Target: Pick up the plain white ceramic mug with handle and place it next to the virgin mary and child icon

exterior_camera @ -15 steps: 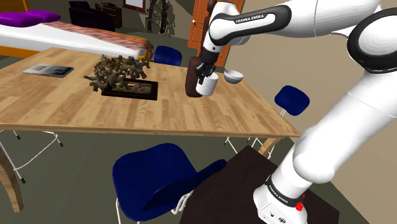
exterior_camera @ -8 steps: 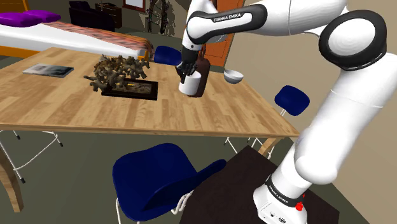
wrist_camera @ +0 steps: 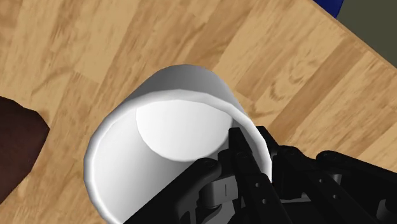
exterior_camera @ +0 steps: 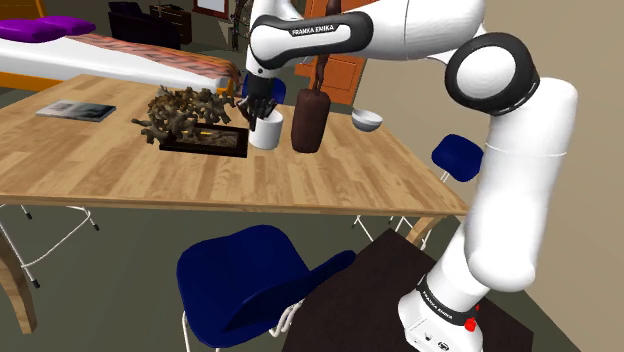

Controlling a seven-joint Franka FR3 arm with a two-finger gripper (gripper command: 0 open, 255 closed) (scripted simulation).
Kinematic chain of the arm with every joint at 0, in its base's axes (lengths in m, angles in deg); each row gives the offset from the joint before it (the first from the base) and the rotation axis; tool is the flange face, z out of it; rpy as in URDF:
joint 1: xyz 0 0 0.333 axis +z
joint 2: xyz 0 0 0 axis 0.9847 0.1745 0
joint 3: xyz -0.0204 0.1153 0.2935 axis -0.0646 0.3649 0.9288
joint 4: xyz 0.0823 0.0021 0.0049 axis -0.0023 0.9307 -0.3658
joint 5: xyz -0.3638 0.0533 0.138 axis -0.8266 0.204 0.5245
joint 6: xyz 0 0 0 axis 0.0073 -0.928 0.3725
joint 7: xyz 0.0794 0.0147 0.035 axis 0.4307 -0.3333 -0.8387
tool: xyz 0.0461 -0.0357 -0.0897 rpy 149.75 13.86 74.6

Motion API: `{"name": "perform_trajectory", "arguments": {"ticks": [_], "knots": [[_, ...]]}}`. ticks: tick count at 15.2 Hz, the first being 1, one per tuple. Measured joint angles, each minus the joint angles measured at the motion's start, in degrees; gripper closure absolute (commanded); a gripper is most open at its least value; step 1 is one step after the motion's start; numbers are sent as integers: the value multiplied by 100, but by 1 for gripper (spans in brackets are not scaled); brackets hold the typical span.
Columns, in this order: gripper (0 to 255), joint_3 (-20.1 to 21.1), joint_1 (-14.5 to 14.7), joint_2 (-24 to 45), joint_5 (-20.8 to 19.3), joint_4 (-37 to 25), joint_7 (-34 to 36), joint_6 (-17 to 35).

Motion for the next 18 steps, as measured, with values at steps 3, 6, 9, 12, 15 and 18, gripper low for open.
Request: {"name": "perform_trajectory", "arguments": {"ticks": [3,6,9,12,15,18], "knots": [[255,57,158,679,-45,-916,207,-245],[255,93,318,1381,-87,-1973,379,-611],[255,111,522,2454,-131,-3651,541,-1213],[255,115,585,2716,-142,-3905,606,-1228],[255,114,579,2736,-146,-3703,617,-1003],[255,114,577,2686,-151,-3389,640,-739]]}}
